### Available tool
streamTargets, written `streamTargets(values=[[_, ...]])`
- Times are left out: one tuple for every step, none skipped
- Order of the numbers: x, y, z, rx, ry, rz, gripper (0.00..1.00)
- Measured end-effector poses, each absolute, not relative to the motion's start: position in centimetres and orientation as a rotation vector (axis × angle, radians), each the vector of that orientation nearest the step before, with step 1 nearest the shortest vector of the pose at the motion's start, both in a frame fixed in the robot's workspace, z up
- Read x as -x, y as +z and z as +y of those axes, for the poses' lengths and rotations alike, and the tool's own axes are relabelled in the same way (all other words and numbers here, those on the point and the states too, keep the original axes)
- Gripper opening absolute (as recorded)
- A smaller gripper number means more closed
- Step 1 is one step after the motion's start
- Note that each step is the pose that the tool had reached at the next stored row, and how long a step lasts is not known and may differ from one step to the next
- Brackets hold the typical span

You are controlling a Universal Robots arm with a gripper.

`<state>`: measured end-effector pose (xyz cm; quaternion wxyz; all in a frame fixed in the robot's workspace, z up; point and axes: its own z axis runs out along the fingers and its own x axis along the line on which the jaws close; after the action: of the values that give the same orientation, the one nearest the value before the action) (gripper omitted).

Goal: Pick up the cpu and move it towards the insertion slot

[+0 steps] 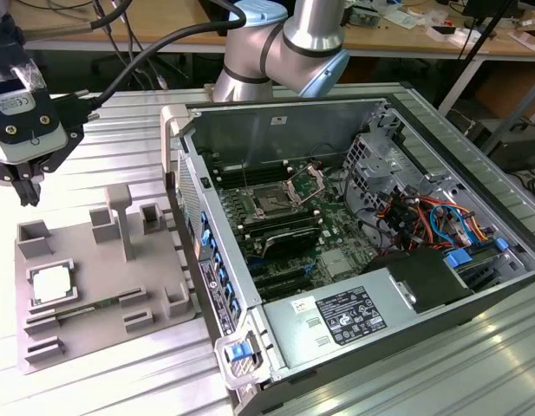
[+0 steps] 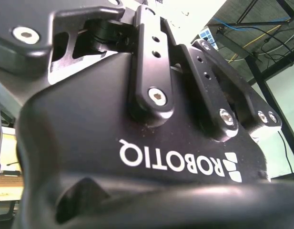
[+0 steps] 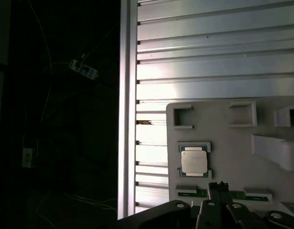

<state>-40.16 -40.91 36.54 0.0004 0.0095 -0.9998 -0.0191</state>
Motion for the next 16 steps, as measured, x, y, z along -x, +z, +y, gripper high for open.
streamTargets(values=[[40.19,36.53,-40.91,-0.030,-0.060,-3.140,0.11],[40.24,36.52,-40.91,-0.030,-0.060,-3.140,0.11],[40.26,36.51,-40.91,-0.030,-0.060,-3.140,0.11],[40.28,36.49,-40.91,-0.030,-0.060,-3.140,0.11],[40.31,36.46,-40.91,-0.030,-0.060,-3.140,0.11],[40.33,36.43,-40.91,-0.030,-0.060,-3.140,0.11],[40.34,36.39,-40.92,-0.030,-0.060,-3.140,0.11],[40.34,36.35,-40.91,-0.030,-0.060,-3.140,0.11],[40.35,36.32,-40.91,-0.030,-0.060,-3.140,0.11],[40.34,36.30,-40.91,-0.030,-0.060,-3.140,0.11],[40.34,36.26,-40.91,-0.030,-0.060,-3.140,0.11],[40.34,36.24,-40.91,-0.030,-0.060,-3.140,0.11],[40.35,36.21,-40.91,-0.030,-0.060,-3.140,0.11],[40.34,36.19,-40.91,-0.030,-0.060,-3.140,0.11],[40.34,36.17,-40.91,-0.030,-0.060,-3.140,0.11],[40.35,36.14,-40.91,-0.030,-0.060,-3.140,0.11]])
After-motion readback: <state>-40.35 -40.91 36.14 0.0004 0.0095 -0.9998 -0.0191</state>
